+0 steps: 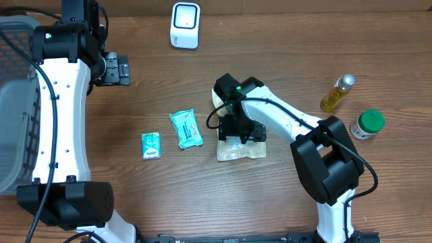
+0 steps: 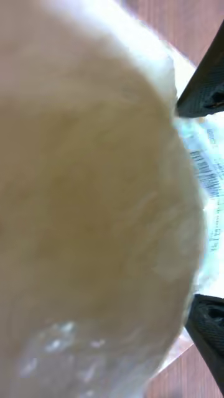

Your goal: Scan the item barcode

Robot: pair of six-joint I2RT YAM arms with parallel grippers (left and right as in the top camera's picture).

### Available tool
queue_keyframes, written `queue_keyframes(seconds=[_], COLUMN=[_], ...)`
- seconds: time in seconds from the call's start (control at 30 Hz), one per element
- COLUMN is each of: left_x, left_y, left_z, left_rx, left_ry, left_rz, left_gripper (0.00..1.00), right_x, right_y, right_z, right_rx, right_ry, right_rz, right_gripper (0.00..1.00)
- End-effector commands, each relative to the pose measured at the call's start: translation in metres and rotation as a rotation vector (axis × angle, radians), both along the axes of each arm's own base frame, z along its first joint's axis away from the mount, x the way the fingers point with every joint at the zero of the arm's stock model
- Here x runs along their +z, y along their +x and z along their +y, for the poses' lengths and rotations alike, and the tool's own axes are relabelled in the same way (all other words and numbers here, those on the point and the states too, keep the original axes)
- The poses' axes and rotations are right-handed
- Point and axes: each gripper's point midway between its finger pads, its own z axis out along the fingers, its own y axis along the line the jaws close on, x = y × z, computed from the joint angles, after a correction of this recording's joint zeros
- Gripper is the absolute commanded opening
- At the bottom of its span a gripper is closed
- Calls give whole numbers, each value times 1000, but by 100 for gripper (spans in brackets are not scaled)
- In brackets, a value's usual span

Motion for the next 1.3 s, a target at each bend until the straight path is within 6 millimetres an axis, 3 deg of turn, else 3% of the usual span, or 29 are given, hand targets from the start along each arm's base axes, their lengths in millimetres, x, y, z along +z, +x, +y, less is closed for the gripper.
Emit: queue_keyframes(seconds=[0.0, 0.13, 0.23, 0.3, 0.37, 0.43, 0.57, 0.9, 1.0, 1.1, 1.27], left_x=[4, 4, 4, 4, 4, 4, 4, 4, 4, 4, 4], left_y=[2, 2, 2, 2, 2, 2, 2, 2, 2, 2, 2], left_z=[1, 1, 1, 1, 1, 1, 1, 1, 1, 1, 1], left_rx=[-5, -5, -5, -5, -6, -5, -5, -6, -6, -6, -5], left_ry=[12, 12, 12, 12, 12, 12, 12, 12, 12, 12, 12], left_rz=[-9, -9, -9, -9, -9, -9, -9, -9, -9, -9, -9], left_gripper=[100, 100, 100, 100, 100, 100, 100, 100, 99, 100, 100], right_x=[39, 79, 91, 90, 85, 79, 63, 14, 2, -2, 16], right_y=[20, 31, 35, 37, 42, 46, 51, 53, 50, 50, 60], right_z=[12, 19, 22, 21, 16, 15, 18, -1, -3, -2, 3], right_rx=[28, 84, 92, 92, 91, 91, 90, 76, 76, 76, 76], right_ry=[55, 94, 107, 101, 64, 53, 67, 10, 13, 18, 31], right_rz=[-76, -132, -154, -164, -185, -204, -230, -265, -269, -272, -299], right_gripper=[89, 92, 89, 78, 49, 45, 66, 67, 83, 100, 100])
